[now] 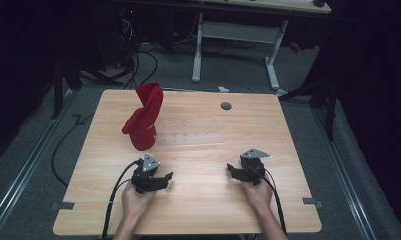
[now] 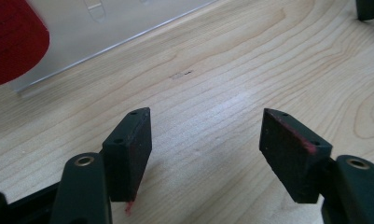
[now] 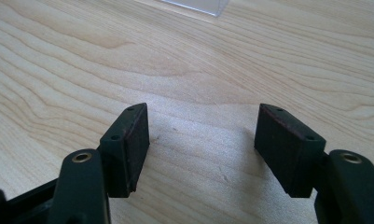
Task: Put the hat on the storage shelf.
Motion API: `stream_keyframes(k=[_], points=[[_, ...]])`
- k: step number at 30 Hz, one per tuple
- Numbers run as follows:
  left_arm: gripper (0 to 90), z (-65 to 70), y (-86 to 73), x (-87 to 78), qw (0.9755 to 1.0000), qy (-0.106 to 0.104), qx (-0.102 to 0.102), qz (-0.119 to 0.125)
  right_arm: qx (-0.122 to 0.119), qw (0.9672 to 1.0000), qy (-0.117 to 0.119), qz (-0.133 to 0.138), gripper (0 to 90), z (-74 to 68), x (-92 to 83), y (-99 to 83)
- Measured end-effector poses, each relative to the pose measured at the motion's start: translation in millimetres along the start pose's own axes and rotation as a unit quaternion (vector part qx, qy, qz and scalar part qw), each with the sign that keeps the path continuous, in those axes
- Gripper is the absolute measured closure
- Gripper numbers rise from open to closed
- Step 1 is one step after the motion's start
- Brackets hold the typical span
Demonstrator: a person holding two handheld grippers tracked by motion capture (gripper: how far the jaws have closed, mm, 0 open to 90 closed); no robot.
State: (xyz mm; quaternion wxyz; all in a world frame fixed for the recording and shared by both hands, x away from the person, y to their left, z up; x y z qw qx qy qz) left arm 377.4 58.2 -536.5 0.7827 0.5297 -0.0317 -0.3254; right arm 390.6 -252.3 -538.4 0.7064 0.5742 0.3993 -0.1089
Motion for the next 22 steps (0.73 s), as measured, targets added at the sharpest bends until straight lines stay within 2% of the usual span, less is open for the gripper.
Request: stream_keyframes(k=[10,22], points=[[34.2,-3.4,-8.7,10.2,0.9996,0.020,0.015,-0.015,0.000,1.0000,0.000,0.000,35.6,0.0,0.0,0.0],[30.2,-2.8,-9.6,11.6,0.9996,0.016,0.015,-0.016,0.000,1.0000,0.000,0.000,35.6,0.0,0.0,0.0]])
Point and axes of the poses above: each handheld gripper's, and its own axes: x roughly forward along the jaws, y roughly out of its top, z roughly to its right, the point moved 1 cm from there along x, roughly forward along the jaws
